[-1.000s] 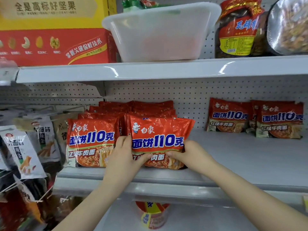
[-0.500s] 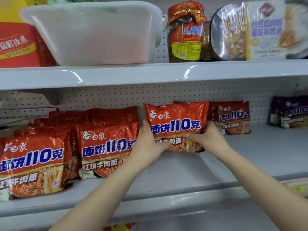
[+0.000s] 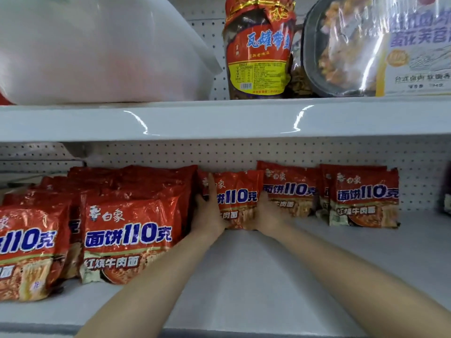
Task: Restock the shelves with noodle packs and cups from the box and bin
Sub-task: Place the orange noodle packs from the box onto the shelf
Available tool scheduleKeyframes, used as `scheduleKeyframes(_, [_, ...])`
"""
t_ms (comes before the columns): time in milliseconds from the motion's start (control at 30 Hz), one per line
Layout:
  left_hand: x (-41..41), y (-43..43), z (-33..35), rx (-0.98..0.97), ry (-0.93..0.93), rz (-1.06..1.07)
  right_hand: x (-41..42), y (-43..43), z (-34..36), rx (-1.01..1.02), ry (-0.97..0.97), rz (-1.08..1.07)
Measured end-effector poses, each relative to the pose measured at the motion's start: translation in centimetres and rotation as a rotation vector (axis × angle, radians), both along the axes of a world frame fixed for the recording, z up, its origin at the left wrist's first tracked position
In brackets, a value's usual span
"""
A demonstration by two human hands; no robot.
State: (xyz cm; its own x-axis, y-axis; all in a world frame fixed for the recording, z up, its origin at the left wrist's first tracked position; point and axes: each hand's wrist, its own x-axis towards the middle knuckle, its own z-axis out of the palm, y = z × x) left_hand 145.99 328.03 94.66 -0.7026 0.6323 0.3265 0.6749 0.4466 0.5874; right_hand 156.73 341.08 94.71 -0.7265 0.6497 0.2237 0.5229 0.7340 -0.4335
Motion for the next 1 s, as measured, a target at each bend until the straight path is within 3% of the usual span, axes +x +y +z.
scheduleKeyframes(200, [-1.4, 2.8, -0.6, -0.094, 0.095, 0.177, -2.1, 1.5, 0.5, 0.330, -0.117, -0.141])
scheduleKeyframes(500, [-1.5, 4.6, -0.9, -0.179, 0.191, 0.358, -2.3, 3.6, 0.0, 0.410, -0.265, -0.093])
scheduleKeyframes(733, [0.3, 4.4, -0.3, -0.138, 0.138, 0.260, 0.7, 3.5, 0.2, 0.371, -0.296, -0.045])
scheduleKeyframes(1000, [7.0, 4.0, 1.8, -0.165, 0.115, -0.068, 10.2, -0.2, 0.3, 0.215, -0.112, -0.140])
